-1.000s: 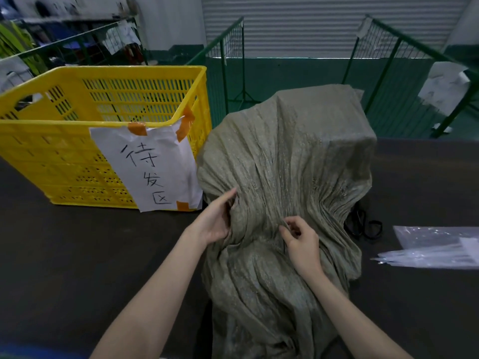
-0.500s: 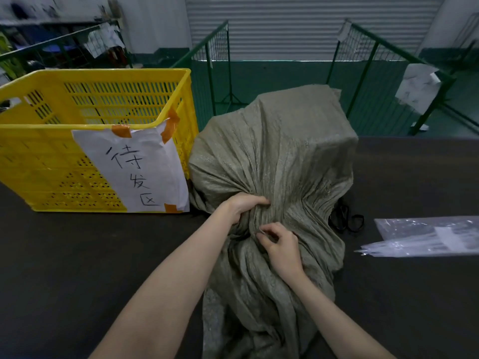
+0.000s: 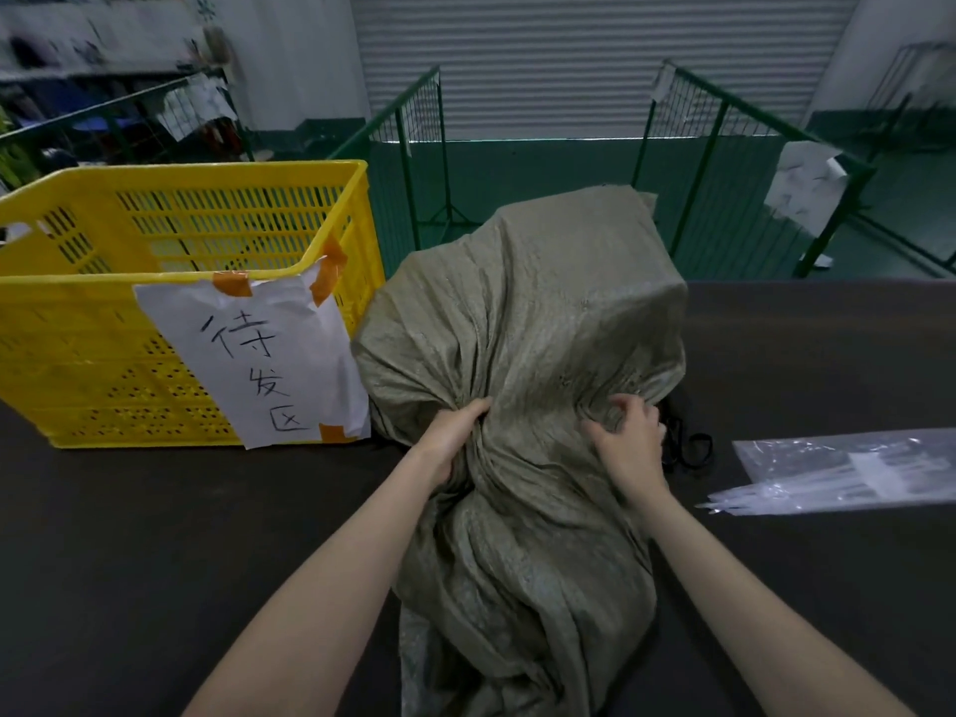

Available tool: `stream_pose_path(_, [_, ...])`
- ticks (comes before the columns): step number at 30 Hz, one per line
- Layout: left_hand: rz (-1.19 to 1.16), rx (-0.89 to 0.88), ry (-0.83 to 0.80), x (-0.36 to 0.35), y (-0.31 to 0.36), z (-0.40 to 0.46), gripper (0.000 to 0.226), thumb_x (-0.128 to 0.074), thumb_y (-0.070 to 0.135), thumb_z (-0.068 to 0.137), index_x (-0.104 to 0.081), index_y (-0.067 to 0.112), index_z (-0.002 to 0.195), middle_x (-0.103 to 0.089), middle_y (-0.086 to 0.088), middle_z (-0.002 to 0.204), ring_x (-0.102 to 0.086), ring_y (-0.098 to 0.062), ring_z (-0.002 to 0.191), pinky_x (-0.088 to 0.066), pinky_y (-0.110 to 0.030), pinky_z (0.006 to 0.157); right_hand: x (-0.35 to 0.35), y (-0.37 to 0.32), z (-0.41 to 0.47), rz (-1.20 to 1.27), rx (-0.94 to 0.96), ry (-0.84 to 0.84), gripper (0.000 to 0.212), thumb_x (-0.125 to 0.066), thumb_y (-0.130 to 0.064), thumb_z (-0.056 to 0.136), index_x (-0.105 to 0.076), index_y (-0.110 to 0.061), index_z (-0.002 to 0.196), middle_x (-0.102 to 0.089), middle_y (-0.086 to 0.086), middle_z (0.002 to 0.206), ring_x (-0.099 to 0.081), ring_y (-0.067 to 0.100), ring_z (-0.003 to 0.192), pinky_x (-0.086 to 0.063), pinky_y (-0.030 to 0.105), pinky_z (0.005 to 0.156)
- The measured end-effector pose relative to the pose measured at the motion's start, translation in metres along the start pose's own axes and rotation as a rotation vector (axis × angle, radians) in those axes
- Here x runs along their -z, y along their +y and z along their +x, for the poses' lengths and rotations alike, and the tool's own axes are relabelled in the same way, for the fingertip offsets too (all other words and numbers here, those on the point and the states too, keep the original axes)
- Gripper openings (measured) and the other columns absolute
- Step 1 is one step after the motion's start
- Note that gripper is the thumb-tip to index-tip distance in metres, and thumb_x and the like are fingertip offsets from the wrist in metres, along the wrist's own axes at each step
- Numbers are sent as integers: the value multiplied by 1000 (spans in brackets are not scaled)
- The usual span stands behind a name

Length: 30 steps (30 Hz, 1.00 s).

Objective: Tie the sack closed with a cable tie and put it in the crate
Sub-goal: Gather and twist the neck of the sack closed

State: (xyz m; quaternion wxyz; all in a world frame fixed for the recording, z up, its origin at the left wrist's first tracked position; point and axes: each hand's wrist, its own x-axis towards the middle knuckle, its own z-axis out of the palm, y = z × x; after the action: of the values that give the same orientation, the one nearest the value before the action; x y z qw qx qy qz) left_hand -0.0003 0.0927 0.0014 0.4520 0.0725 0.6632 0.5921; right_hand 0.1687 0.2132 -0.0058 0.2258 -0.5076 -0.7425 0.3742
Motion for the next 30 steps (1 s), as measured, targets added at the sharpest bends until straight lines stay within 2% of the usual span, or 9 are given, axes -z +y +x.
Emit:
stream_pose_path(3, [117,5,-42,3,-7,1,79,-82,39,67,-53,2,130,-63,-8,124,-62,-19,106,-45,-34,102,5,9,17,-10,-271,-100,76,-70,-38,80,-29,-11,138,-29,19,145,-26,39,133,-28,48,106])
stream_pose_path(7, [281,91,-39,2,-12,6,77,-86,27,65,-54,-3,128,-61,-15,126,-61,-26,110,-47,-34,99,4,18,23,327,-494,-240,106,-76,-33,77,-3,-6,148,-28,16,151,-35,36,133,-39,48,104])
stream_pose_path(10, [292,134,-14,-2,-14,11,67,-78,24,76,-50,-1,131,-57,-15,130,-56,-28,117,-44,-34,101,6,21,20,490,-575,-312,86,-77,-25,77,-27,3,141,-49,17,133,-54,32,105,-47,41,83])
stream_pose_path(12, [284,171,-21,-6,-13,10,64,-75,23,78,-50,-1,131,-58,-16,128,-57,-29,115,-45,-37,101,9,20,19,513,-582,-380,71,-76,-21,78,-39,5,133,-58,14,112,-57,27,87,-47,39,77])
stream_pose_path(14, [290,205,-19,-10,-12,7,59,-72,21,79,-52,0,129,-61,-17,125,-59,-30,111,-47,-38,99,12,20,20,514,-578,-462,62,-75,-19,78,-47,3,129,-61,10,96,-59,26,81,-48,38,72])
stream_pose_path(20, [117,270,-58,-12,-9,2,38,-59,11,88,-55,0,125,-64,-19,115,-63,-31,97,-53,-37,78,13,19,21,605,-582,-561,41,-67,-12,84,-54,-1,122,-64,16,103,-62,30,91,-51,39,70])
stream_pose_path(24, [30,235,-48,-13,-13,4,37,-58,10,89,-56,0,125,-64,-20,118,-62,-33,107,-50,-43,91,9,21,19,685,-559,-542,30,-65,-15,86,-59,-5,114,-65,15,101,-63,29,90,-51,37,70])
stream_pose_path(28, [21,250,-144,-19,-15,5,53,-74,45,75,-63,13,116,-67,-10,113,-62,-26,108,-46,-39,101,1,18,20,750,-543,-525,26,-65,-17,87,-64,-6,111,-68,17,108,-64,31,98,-53,39,80])
stream_pose_path(30, [104,278,-165,-20,-14,5,60,-77,45,72,-61,11,118,-65,-10,117,-60,-25,109,-45,-38,100,-2,17,19,750,-541,-539,27,-64,-18,87,-64,-7,111,-67,18,113,-63,32,103,-52,41,87])
